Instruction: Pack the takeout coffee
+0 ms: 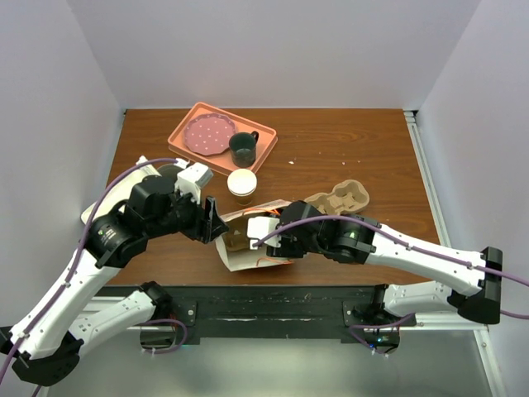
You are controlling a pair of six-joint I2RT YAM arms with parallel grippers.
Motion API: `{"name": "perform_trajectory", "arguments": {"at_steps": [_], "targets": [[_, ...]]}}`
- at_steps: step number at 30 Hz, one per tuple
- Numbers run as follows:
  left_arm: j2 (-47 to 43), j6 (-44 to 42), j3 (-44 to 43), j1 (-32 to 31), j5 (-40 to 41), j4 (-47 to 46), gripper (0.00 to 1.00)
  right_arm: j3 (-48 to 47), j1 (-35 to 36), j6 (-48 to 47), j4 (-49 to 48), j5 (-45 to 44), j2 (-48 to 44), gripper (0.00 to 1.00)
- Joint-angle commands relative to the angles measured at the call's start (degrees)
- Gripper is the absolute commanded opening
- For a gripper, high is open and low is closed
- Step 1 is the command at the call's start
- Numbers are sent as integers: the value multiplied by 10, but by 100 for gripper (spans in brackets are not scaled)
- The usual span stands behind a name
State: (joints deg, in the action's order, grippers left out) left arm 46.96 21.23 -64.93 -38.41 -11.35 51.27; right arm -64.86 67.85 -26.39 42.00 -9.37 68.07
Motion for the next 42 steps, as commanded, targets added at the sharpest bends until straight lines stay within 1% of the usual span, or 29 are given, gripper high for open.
{"name": "perform_trajectory", "arguments": {"at_steps": [1, 7, 11, 16, 19, 26, 31, 34, 38, 42], "targets": [[4, -8, -19, -3, -9, 8, 59, 9, 3, -7, -9, 10, -19, 50], [1, -1, -15, -3, -20, 14, 59, 25, 4, -7, -13, 15, -29, 50], [0, 10, -18, -3, -44, 8, 59, 29, 6, -14, -12, 16, -31, 50], [-14, 10, -35, -3, -78, 1, 64, 20, 12, -23, -11, 11, -29, 50], [-7, 4, -41, -3, -88, 14, 64, 19, 14, -26, -10, 9, -29, 51], [4, -3, -39, -3, -75, 21, 64, 14, 15, -27, -28, 7, -19, 51], [16, -8, -67, -3, -45, 41, 64, -5, 16, -9, -42, -1, -5, 52], [24, -11, -94, -3, -5, 67, 66, -16, 16, -1, -51, -1, 7, 53], [21, 2, -119, -3, 3, 119, 67, -16, 15, 13, -76, -10, 25, 55], [9, 27, -122, -3, 5, 156, 67, -23, 15, 28, -101, -24, 43, 56]]}}
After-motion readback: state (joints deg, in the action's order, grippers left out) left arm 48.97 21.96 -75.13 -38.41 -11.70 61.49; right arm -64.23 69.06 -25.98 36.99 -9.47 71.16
